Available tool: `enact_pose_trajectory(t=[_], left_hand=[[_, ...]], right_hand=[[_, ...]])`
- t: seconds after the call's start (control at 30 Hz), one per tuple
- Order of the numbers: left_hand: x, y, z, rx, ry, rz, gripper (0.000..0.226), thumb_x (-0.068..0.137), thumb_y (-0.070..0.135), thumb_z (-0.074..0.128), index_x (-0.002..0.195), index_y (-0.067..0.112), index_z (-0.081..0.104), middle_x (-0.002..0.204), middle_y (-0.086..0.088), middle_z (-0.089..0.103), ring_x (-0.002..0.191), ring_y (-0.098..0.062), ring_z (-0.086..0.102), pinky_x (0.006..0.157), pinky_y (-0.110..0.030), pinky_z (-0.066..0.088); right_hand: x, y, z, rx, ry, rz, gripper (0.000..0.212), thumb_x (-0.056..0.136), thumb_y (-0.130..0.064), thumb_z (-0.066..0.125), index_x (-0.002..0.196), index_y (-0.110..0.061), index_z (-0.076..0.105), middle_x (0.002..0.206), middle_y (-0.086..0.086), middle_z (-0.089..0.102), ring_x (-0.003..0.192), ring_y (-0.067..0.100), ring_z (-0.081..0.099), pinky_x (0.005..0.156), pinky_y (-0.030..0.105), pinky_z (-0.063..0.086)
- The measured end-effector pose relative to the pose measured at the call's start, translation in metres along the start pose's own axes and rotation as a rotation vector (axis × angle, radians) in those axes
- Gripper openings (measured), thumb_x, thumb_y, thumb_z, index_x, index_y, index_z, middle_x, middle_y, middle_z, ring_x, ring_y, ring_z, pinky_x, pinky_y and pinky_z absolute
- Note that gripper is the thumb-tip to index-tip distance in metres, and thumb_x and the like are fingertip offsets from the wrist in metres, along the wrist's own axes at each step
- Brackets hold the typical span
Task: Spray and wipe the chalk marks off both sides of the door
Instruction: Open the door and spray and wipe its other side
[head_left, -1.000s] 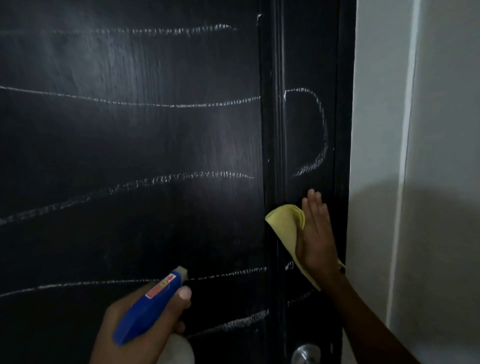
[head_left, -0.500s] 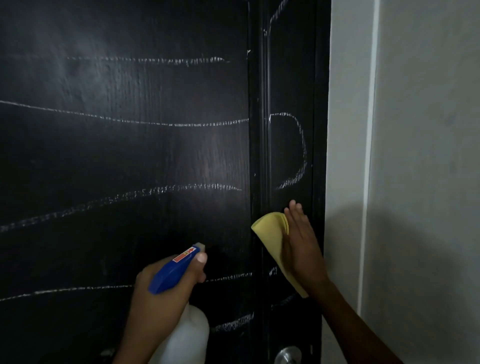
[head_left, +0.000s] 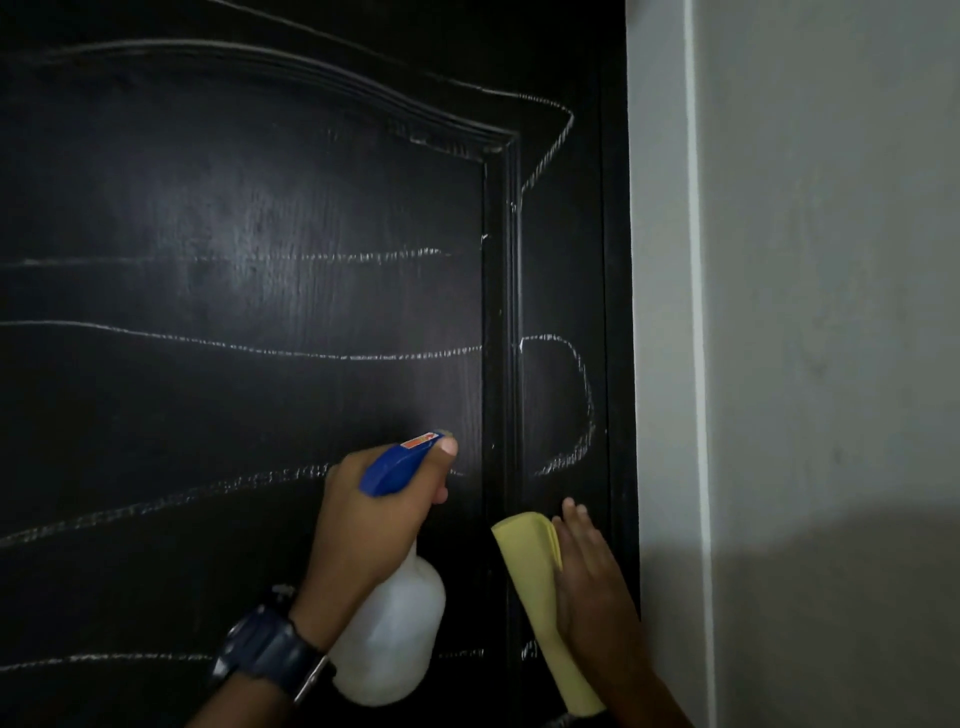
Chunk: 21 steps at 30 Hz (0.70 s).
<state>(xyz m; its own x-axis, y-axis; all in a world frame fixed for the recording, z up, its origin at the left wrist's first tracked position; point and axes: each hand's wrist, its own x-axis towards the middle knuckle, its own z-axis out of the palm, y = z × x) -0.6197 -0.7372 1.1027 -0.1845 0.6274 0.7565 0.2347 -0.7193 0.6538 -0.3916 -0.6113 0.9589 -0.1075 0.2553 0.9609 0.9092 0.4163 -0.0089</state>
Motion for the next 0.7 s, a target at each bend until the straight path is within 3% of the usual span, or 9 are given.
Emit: enact_pose_trajectory(t=[0.1,0.17,0.23,0.3,0.43,0.6,0.7], left_hand=[[0.022,0.008,0.013,0.018,0.009,0.029,0.037,0.088,0.043,0.075,0.064,0.014,0.075,0.062,-0.003,0.072,0.067,-0.020,0.072,0.080,-0.046,0.059],[0.035,0.017,0.022,-0.007,0.009,0.024,0.031,0.087,0.044,0.076,0.067,0.021,0.077,0.062,-0.002,0.072,0.068,-0.022,0.073,0.082,-0.046,0.059],[0.050,0.028,0.029,-0.006,0.001,0.035,0.034,0.088,0.045,0.074,0.065,0.018,0.076,0.061,-0.003,0.072,0.069,-0.022,0.073,0.083,-0.045,0.059],[0.069,0.039,0.034,0.005,-0.023,0.078,0.044,0.088,0.049,0.071,0.066,0.011,0.074,0.062,-0.005,0.071,0.068,-0.024,0.073,0.083,-0.047,0.059],[0.104,0.066,0.039,0.009,-0.085,0.137,0.047,0.090,0.049,0.069,0.064,0.010,0.069,0.059,-0.003,0.070,0.067,-0.023,0.072,0.082,-0.045,0.060],[0.127,0.099,0.040,0.009,-0.100,0.237,0.048,0.093,0.049,0.066,0.059,0.015,0.061,0.055,0.002,0.063,0.057,-0.018,0.067,0.070,-0.031,0.056],[0.137,0.111,0.039,-0.004,-0.088,0.239,0.047,0.093,0.050,0.065,0.078,0.006,0.071,0.060,0.001,0.063,0.056,-0.013,0.064,0.065,-0.028,0.054]], right_hand=[[0.005,0.001,-0.001,0.011,0.063,-0.017,0.046,0.092,-0.019,0.040,0.135,-0.008,0.048,0.138,0.016,0.060,0.131,0.028,0.049,0.112,0.036,0.038],[0.019,0.000,-0.014,0.038,0.108,0.006,0.039,0.095,-0.022,0.040,0.130,-0.011,0.052,0.125,0.015,0.066,0.110,0.032,0.062,0.090,0.043,0.054],[0.046,-0.001,-0.029,0.038,0.114,0.034,0.034,0.097,-0.026,0.039,0.125,-0.013,0.054,0.110,0.011,0.062,0.090,0.030,0.060,0.071,0.040,0.053],[0.077,-0.001,-0.041,0.042,0.144,0.087,0.036,0.099,-0.032,0.040,0.119,-0.013,0.062,0.099,0.008,0.058,0.081,0.026,0.057,0.063,0.038,0.051],[0.108,-0.011,-0.055,0.217,0.270,0.217,0.054,0.104,-0.053,0.031,0.116,-0.014,0.066,0.093,-0.006,0.049,0.077,0.015,0.054,0.064,0.032,0.048],[0.114,-0.022,-0.063,0.326,0.294,0.307,0.054,0.101,-0.058,0.036,0.125,-0.018,0.062,0.108,-0.010,0.062,0.094,0.012,0.061,0.079,0.033,0.051],[0.119,-0.025,-0.067,0.319,0.284,0.284,0.058,0.098,-0.063,0.032,0.121,-0.020,0.063,0.110,-0.005,0.067,0.094,0.013,0.064,0.078,0.034,0.054]])
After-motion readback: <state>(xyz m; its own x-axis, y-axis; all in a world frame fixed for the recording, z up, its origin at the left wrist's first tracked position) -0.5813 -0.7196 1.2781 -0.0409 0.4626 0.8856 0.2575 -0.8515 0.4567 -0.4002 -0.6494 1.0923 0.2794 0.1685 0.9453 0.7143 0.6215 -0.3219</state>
